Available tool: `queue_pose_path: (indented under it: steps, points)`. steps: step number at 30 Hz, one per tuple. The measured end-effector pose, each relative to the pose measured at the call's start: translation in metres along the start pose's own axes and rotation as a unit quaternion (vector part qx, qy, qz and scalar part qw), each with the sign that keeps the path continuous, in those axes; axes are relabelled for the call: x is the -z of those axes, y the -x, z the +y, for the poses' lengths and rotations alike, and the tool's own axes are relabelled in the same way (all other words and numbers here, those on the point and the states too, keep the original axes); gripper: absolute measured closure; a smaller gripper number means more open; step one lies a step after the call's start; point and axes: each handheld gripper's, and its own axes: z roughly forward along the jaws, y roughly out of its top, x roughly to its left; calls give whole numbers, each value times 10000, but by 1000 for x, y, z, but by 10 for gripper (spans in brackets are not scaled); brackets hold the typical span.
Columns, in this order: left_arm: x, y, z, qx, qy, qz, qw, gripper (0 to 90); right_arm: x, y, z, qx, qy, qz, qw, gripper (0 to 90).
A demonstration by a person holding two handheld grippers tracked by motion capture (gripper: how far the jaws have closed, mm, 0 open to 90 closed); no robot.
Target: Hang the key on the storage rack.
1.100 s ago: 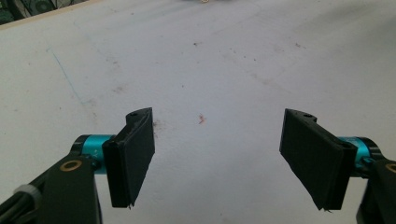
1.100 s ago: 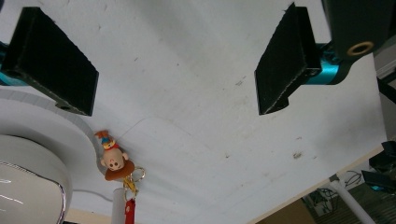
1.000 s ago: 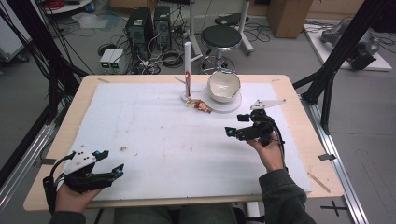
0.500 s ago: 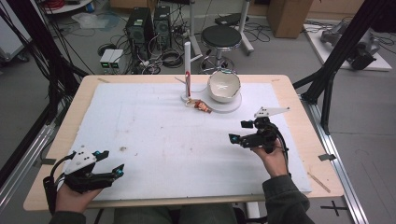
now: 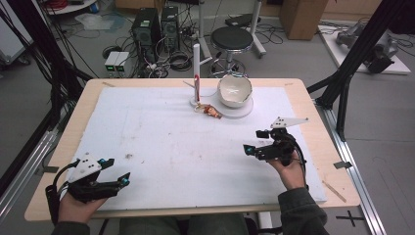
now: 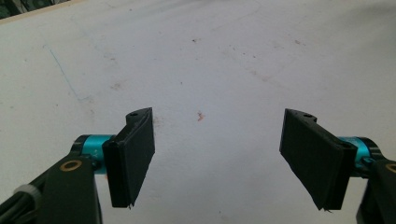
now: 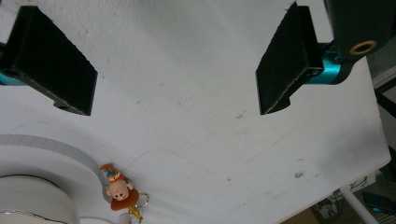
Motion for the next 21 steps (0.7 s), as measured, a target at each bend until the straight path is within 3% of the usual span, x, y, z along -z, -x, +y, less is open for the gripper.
queue_pose_path:
  steps: [21]
  points:
    - [0,-1,-2,35,-54,-28,10000,268,10,2,-21,-47,44,-99,9999,116]
